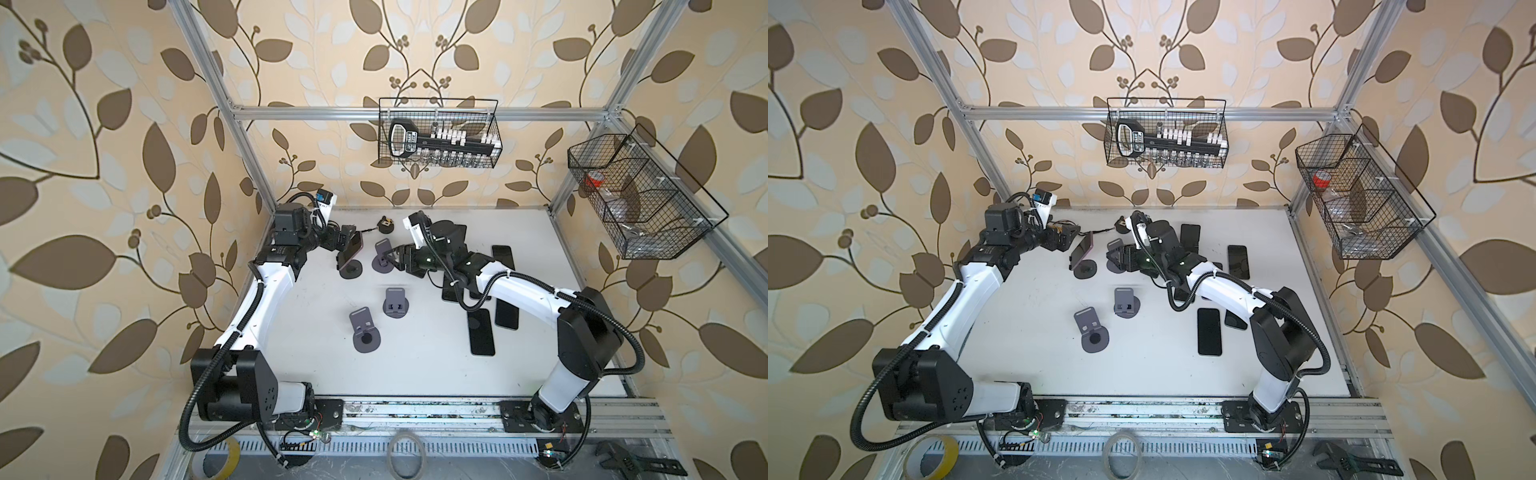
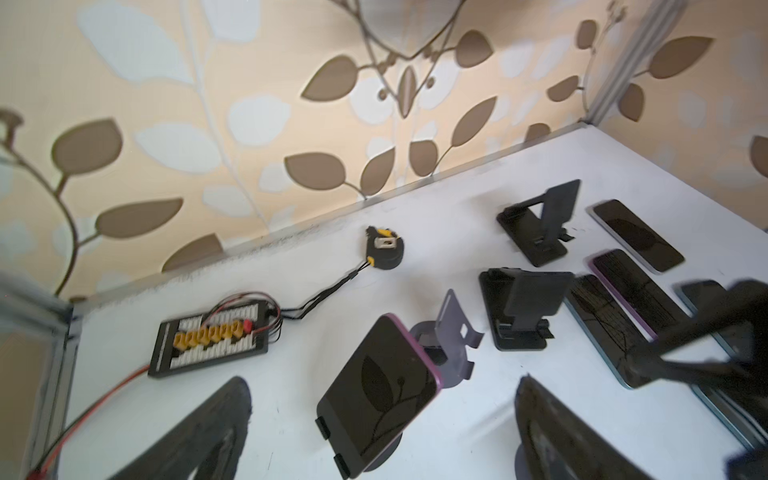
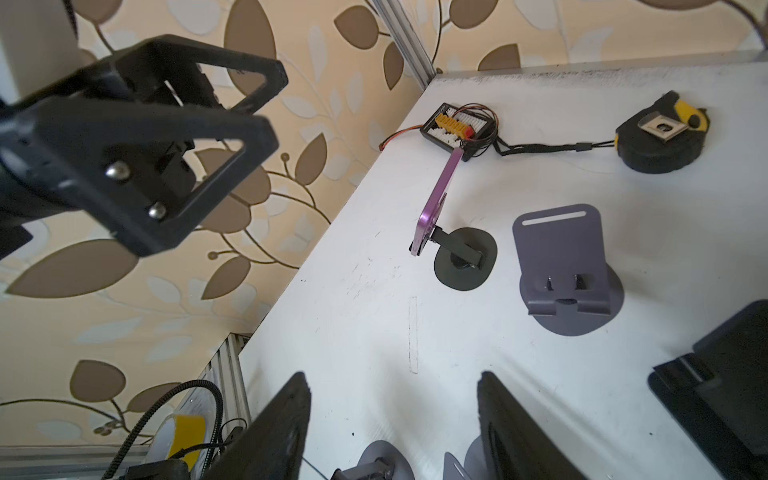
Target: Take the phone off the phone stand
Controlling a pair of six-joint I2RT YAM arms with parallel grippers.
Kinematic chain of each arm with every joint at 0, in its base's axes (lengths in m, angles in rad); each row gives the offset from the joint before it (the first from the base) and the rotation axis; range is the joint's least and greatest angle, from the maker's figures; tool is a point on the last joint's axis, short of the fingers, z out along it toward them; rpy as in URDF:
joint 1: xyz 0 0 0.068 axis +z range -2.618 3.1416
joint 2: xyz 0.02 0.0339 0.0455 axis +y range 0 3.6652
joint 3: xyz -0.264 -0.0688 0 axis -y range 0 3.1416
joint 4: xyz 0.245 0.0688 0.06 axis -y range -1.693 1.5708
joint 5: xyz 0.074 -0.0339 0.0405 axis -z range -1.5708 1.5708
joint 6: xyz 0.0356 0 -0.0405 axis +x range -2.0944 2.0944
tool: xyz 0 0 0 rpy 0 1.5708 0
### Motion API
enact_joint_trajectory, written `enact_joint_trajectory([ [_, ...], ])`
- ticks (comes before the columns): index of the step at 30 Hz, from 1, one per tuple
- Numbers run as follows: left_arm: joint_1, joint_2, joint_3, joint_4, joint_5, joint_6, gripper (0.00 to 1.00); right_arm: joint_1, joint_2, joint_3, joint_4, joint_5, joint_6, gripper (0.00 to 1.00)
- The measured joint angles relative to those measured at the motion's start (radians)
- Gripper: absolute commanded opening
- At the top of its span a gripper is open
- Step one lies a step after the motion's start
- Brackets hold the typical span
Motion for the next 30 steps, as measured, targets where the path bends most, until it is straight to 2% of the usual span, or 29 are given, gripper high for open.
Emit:
enact_joint_trajectory([
  [6,0.032,0.166,0.048,-0.039,-0.084,-0.208,0.78,0.023,0.011,0.0,0.008,-0.015,0.01,0.64],
  [11,0.079,0.314,0.14,-0.1,-0.037,-0.399,0.48,0.043,0.005,-0.024,0.028,-0.023,0.022,0.64],
  [14,0.124,0.37,0.155,-0.12,0.007,-0.495,0.38,0.047,-0.001,-0.045,0.031,-0.027,0.024,0.64],
  [20,0.161,0.442,0.156,-0.146,0.048,-0.602,0.32,0.047,-0.011,-0.062,0.035,-0.027,0.027,0.64],
  [30,0.16,0.535,0.187,-0.155,0.095,-0.644,0.25,0.047,-0.012,-0.069,0.045,-0.027,0.034,0.64],
])
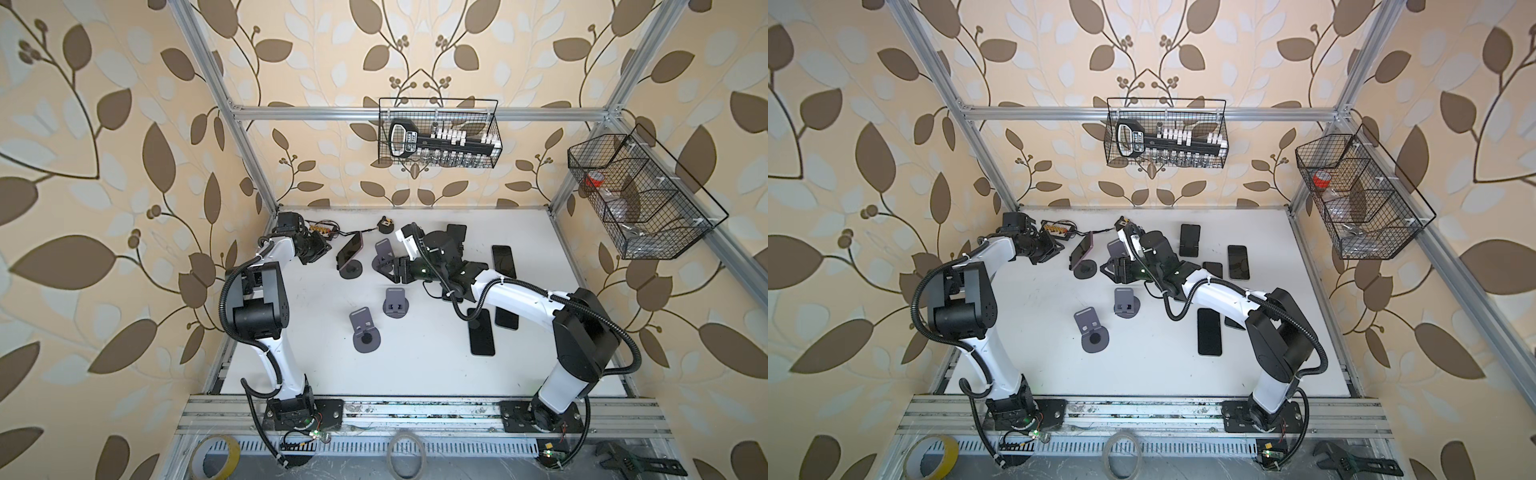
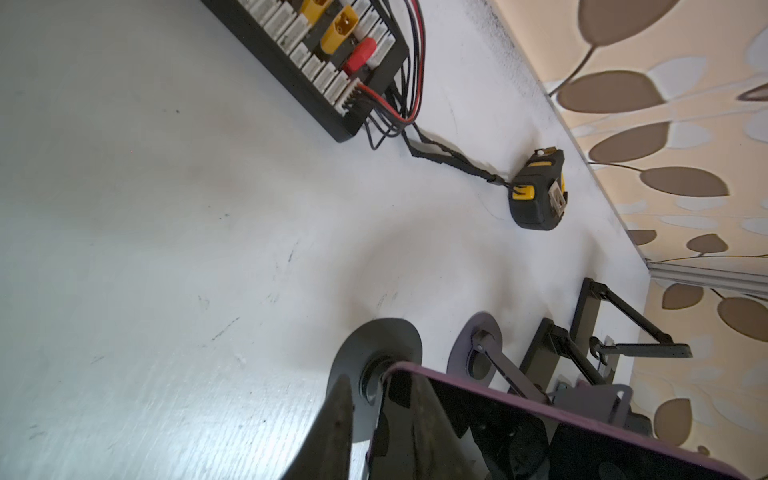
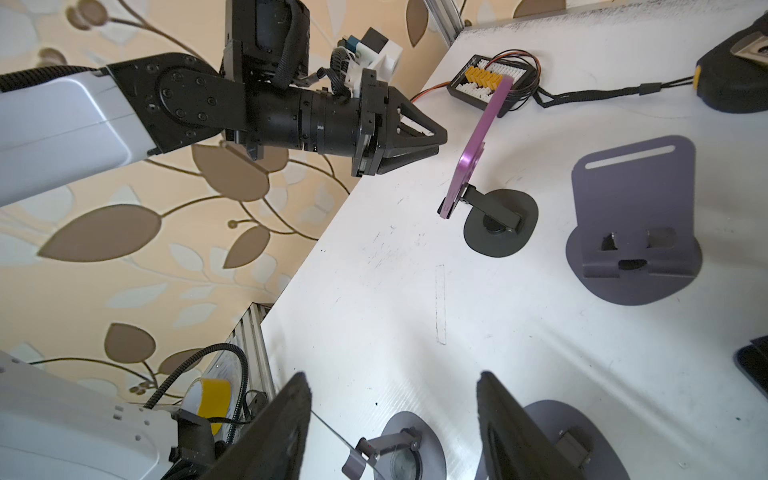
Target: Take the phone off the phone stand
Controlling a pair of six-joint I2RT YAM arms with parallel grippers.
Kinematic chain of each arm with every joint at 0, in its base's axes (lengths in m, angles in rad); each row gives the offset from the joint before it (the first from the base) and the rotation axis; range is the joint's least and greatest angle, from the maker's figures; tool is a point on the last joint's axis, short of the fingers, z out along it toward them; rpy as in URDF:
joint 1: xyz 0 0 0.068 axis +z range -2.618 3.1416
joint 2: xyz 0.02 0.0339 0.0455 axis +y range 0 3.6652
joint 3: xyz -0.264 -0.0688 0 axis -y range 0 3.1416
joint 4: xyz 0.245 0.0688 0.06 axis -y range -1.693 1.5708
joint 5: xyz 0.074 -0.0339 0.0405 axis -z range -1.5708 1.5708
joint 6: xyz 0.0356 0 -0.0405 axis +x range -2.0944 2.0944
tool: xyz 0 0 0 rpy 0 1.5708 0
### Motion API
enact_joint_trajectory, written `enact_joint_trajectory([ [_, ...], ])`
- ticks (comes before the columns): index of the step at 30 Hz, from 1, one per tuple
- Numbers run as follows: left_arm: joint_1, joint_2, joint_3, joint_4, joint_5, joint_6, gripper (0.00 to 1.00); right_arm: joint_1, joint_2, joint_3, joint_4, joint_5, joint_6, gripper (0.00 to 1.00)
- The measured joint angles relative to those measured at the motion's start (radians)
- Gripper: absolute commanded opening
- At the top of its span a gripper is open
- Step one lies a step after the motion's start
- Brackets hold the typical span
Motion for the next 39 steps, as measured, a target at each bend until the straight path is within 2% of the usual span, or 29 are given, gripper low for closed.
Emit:
enact_joint_trajectory([
  [12,0.0,0.022,0.001,0.001,0.034,-0.025,0.22,0.0,-0.012,-0.008,0.005,0.0,0.008,0.64],
  [16,-0.006,0.024,0.001,0.001,0.035,-0.032,0.16,0.0,-0.012,-0.008,0.006,0.001,0.008,0.65],
  [26,-0.026,0.04,0.001,-0.006,0.035,-0.042,0.14,0.0,-0.018,-0.021,0.007,0.005,0.009,0.65],
  [39,-0.032,0.066,0.008,-0.015,0.042,-0.041,0.08,0.0,-0.018,-0.025,0.008,0.004,0.019,0.65],
])
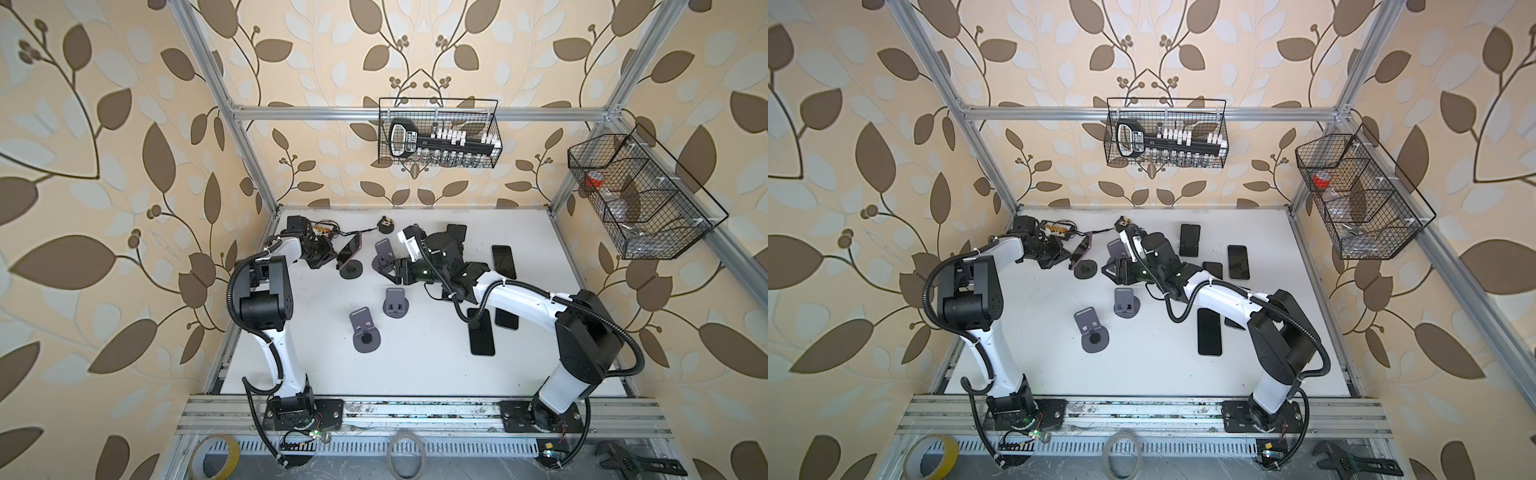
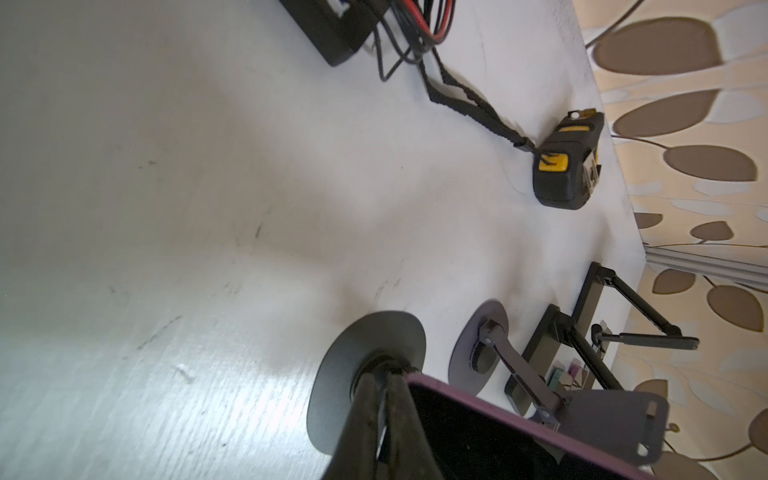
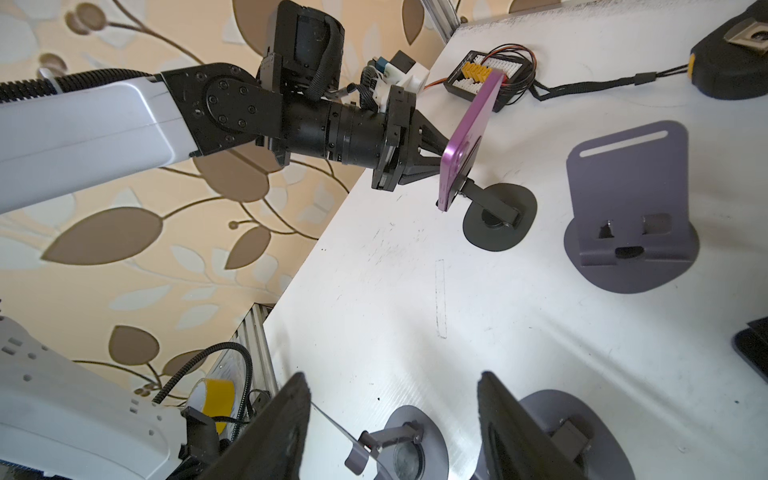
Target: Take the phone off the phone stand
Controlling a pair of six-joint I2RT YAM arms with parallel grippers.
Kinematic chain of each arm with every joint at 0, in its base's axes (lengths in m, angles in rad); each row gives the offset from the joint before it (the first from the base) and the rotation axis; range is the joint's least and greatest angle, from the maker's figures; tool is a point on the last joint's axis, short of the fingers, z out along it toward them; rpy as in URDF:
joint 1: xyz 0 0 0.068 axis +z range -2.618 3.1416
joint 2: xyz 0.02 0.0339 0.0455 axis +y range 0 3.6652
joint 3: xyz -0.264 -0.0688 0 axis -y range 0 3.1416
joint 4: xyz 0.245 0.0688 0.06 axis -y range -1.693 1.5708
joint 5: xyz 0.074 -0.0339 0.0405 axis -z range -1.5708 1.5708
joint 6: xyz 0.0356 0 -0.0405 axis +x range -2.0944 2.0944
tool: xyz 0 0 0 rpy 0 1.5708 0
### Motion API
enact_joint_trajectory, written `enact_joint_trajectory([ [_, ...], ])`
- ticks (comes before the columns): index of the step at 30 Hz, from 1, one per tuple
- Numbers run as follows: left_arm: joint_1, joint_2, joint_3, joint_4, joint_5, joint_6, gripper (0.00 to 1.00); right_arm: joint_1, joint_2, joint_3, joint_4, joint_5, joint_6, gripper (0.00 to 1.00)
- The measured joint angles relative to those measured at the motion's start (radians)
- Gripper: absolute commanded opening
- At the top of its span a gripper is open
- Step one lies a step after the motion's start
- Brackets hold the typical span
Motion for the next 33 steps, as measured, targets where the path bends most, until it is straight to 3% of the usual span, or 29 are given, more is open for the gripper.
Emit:
enact_joint_trajectory([
  [15,-0.001,-0.013,-0.014,0.003,-0.014,-0.002,0.05,0.0,0.0,-0.003,0.009,0.0,0.009,0.65],
  [28,-0.001,-0.169,-0.235,0.091,-0.04,-0.068,0.08,0.005,0.0,-0.031,0.015,-0.005,0.011,0.65],
  [33,-0.001,-0.238,-0.312,0.112,-0.048,-0.104,0.17,0.009,0.0,-0.031,0.016,-0.006,0.011,0.65],
])
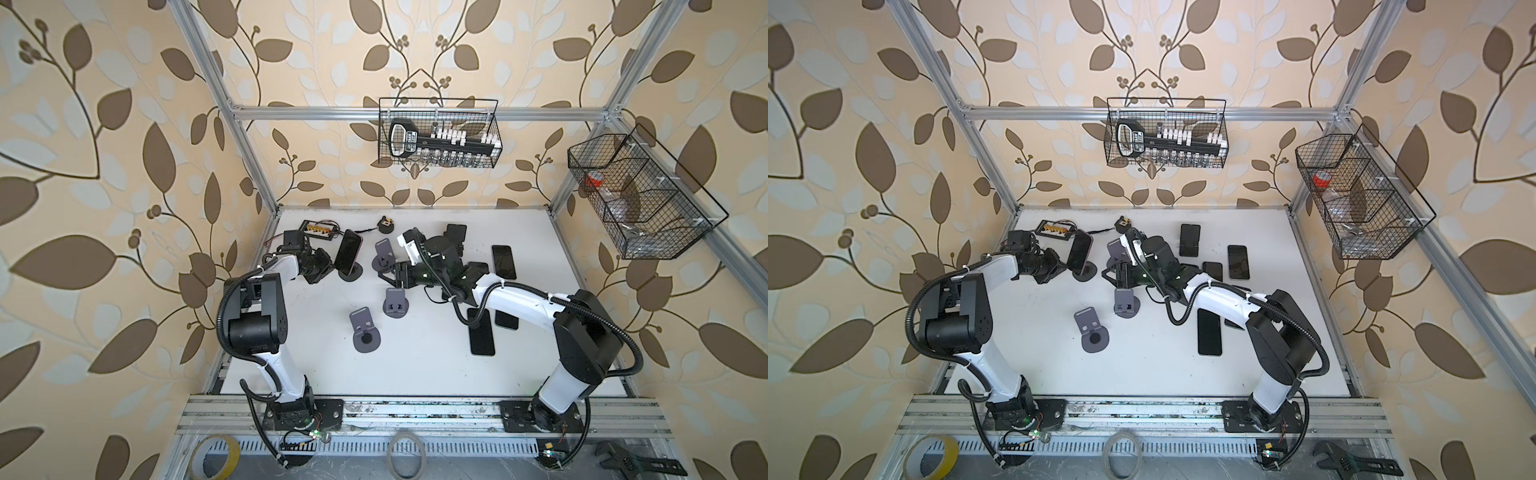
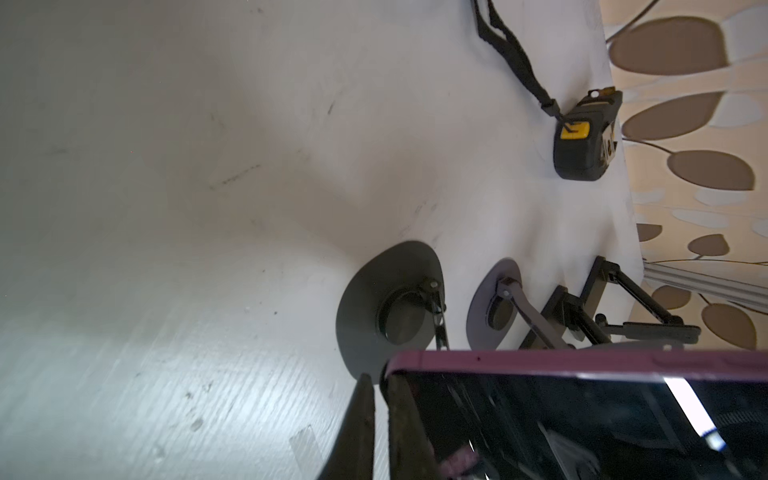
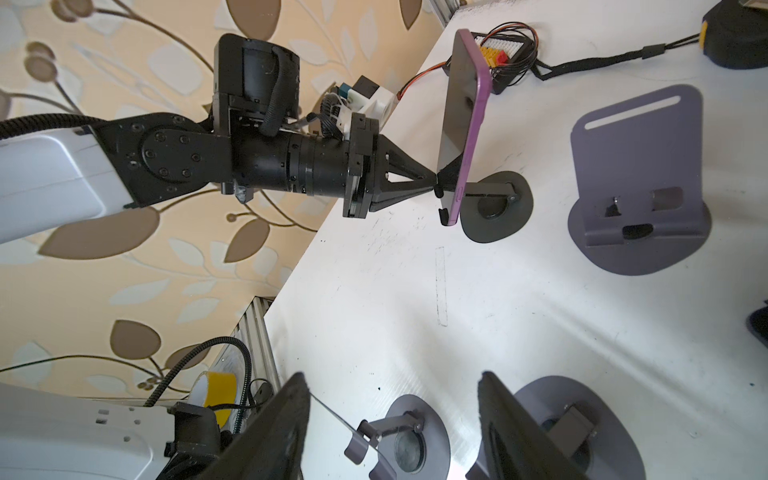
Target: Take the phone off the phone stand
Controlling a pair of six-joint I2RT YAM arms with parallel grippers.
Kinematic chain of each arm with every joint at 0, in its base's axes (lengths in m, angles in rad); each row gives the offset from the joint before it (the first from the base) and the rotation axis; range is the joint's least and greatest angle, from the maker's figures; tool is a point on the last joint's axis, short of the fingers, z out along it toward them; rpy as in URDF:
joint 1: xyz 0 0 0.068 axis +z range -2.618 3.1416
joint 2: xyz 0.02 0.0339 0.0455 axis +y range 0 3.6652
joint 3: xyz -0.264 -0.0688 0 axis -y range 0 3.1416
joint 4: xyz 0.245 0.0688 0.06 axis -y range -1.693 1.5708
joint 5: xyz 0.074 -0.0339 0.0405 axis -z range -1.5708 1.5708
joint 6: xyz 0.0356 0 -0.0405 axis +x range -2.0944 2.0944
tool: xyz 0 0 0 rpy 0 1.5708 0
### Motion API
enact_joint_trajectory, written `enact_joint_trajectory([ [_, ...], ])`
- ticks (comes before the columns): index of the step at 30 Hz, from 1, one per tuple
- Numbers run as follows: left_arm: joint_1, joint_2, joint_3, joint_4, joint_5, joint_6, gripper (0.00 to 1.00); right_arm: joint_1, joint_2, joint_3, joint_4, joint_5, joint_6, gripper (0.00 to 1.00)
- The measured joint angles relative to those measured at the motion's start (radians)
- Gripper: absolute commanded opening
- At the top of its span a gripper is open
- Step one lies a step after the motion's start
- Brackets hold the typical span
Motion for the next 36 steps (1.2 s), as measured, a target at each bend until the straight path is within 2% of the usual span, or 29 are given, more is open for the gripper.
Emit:
enact_joint_trajectory([
  [11,0.0,-0.095,-0.058,0.016,0.012,-0.031,0.21,0.009,0.0,0.0,0.0,-0.005,0.0,0.65],
  [13,0.0,-0.131,-0.063,0.005,0.01,-0.031,0.28,0.01,0.0,0.0,0.0,-0.005,0.0,0.65],
  [17,0.0,-0.227,-0.055,-0.024,0.003,0.009,0.48,0.012,0.0,0.0,-0.001,-0.005,0.0,0.65],
  [20,0.0,-0.266,-0.013,-0.042,0.002,0.063,0.65,0.016,0.0,0.0,-0.003,-0.005,0.0,0.65],
  [23,0.0,-0.294,0.017,-0.035,-0.002,0.133,0.76,0.019,0.0,0.008,-0.01,-0.004,0.0,0.65],
  [28,0.0,-0.354,0.011,0.028,-0.003,0.274,0.88,0.02,0.0,0.036,-0.027,-0.003,-0.004,0.66],
  [36,0.0,-0.389,-0.107,0.266,0.089,0.565,0.95,0.022,0.013,0.09,-0.056,0.002,-0.021,0.67],
])
